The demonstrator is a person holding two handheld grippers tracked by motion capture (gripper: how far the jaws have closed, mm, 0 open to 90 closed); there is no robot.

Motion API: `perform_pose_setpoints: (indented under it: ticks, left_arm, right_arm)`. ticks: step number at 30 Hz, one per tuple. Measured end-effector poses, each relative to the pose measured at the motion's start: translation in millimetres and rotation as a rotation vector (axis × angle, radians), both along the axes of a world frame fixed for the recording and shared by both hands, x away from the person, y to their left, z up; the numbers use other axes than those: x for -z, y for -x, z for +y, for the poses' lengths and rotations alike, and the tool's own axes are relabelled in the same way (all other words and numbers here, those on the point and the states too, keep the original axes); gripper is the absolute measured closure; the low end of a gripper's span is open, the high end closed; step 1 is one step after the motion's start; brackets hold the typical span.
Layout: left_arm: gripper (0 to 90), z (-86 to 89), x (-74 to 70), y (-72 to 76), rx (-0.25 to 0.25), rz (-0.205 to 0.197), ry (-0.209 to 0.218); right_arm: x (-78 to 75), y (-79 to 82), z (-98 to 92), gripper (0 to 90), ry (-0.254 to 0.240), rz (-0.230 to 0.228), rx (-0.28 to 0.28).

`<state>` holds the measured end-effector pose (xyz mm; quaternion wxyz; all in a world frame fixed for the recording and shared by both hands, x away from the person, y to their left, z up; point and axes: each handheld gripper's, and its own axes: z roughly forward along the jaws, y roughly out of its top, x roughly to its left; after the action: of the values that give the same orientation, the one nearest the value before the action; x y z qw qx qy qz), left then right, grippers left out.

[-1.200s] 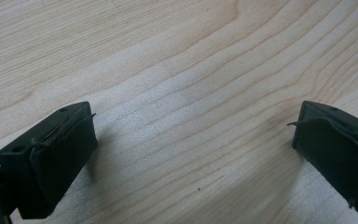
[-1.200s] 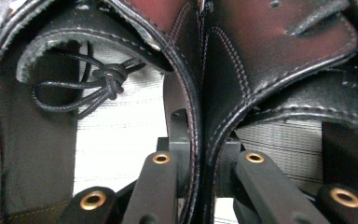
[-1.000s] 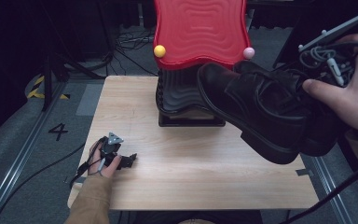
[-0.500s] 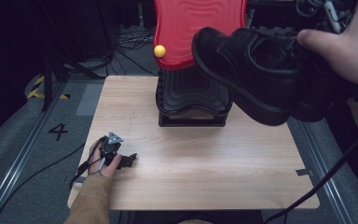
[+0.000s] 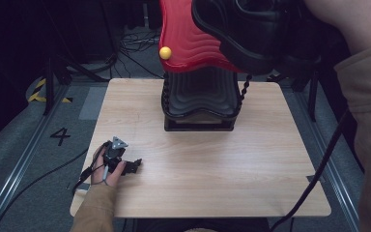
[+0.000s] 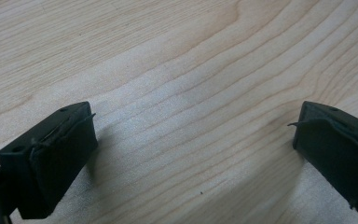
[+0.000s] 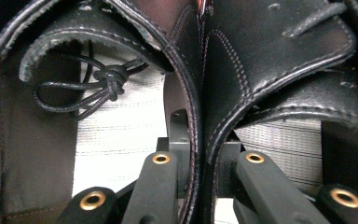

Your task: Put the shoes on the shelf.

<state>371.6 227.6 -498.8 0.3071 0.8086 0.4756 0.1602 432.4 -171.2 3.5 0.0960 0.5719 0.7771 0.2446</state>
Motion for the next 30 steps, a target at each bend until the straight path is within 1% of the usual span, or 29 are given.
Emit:
perform_pose_setpoints:
  ticks: [1,4,5,6,7,8,10,16,18,22,24,28,29,30]
  left_arm:
    - [0.0,0.0,0.0,0.0,0.0,0.0,0.0]
    - [0.0,0.1,-0.1,0.0,0.0,0.0,-0.001]
    - [0.0,0.1,-0.1,0.0,0.0,0.0,-0.001]
    - [0.0,0.0,-0.1,0.1,0.0,0.0,0.0]
    - [0.0,0.0,-0.1,0.1,0.0,0.0,0.0]
    - [0.0,0.0,-0.1,0.1,0.0,0.0,0.0]
    - [0.0,0.0,-0.1,0.1,0.0,0.001,0.0]
    - [0.1,-0.7,0.0,1.3,-0.01,0.0,0.001]
    - [0.0,-0.6,0.0,1.3,-0.01,0.0,0.001]
    - [0.1,-0.6,0.0,1.3,-0.01,0.0,0.001]
    - [0.0,-0.6,0.0,1.3,-0.01,0.0,0.001]
    - [0.1,-0.6,0.0,1.3,-0.01,0.0,0.001]
    - [0.0,-0.6,0.0,1.3,-0.01,0.0,0.001]
    - [0.0,0.5,-0.1,0.5,0.002,-0.004,-0.014]
  right_arm:
    - [0.0,0.0,0.0,82.4,0.0,0.0,0.0]
    - [-7.2,-10.9,10.6,82.4,-0.005,-0.027,0.017]
    - [-7.2,-10.9,10.6,82.4,-0.005,-0.027,0.017]
    - [-8.7,-16.9,15.0,82.4,-0.015,-0.04,0.021]
    - [-8.9,-20.2,16.8,82.4,-0.02,-0.045,0.024]
    - [-8.9,-20.2,16.8,82.4,-0.02,-0.045,0.024]
    - [-8.3,-28.1,20.5,82.4,-0.035,-0.054,0.035]
    - [-2.9,-52.6,29.3,82.3,-0.049,-0.114,0.075]
    - [-0.1,-59.9,33.6,82.3,-0.038,-0.145,0.083]
    - [6.2,-73.4,46.6,82.3,-0.024,-0.189,0.105]
    - [8.9,-78.3,51.9,82.3,-0.022,-0.205,0.11]
    - [13.9,-88.1,63.0,82.2,-0.013,-0.251,0.13]
    - [13.9,-88.1,63.0,82.2,-0.013,-0.251,0.13]
    - [16.4,-91.5,67.1,82.2,-0.011,-0.266,0.136]
